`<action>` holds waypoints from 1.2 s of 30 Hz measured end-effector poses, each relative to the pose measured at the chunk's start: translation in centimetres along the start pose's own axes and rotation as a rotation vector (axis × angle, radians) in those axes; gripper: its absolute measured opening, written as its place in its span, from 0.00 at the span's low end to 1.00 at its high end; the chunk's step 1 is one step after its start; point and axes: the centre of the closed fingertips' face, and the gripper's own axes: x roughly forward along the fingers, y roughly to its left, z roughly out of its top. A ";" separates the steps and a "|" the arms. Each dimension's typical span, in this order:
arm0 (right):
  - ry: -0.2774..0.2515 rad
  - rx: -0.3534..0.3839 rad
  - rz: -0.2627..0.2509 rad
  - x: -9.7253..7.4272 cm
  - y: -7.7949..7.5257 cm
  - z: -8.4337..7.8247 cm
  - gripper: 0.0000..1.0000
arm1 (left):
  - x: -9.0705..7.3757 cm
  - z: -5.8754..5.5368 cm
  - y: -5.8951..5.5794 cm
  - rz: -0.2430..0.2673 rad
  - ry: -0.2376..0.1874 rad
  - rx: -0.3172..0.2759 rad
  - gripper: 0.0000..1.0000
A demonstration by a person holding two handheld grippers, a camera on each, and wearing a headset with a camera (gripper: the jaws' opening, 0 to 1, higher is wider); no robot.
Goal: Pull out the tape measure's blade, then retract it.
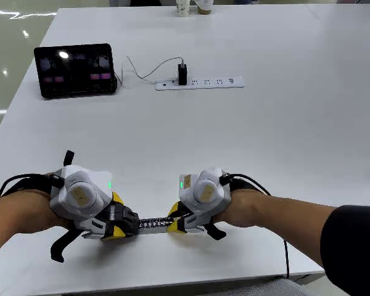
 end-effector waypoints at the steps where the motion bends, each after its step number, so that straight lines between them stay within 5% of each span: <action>1: -0.002 0.002 0.000 -0.1 0.0 -0.1 0.10 | 0.0 0.0 0.0 -0.001 0.000 0.000 0.31; 36: -0.001 0.010 -0.009 -2.0 0.0 -2.1 0.10 | 0.1 0.0 0.0 0.000 0.002 -0.001 0.31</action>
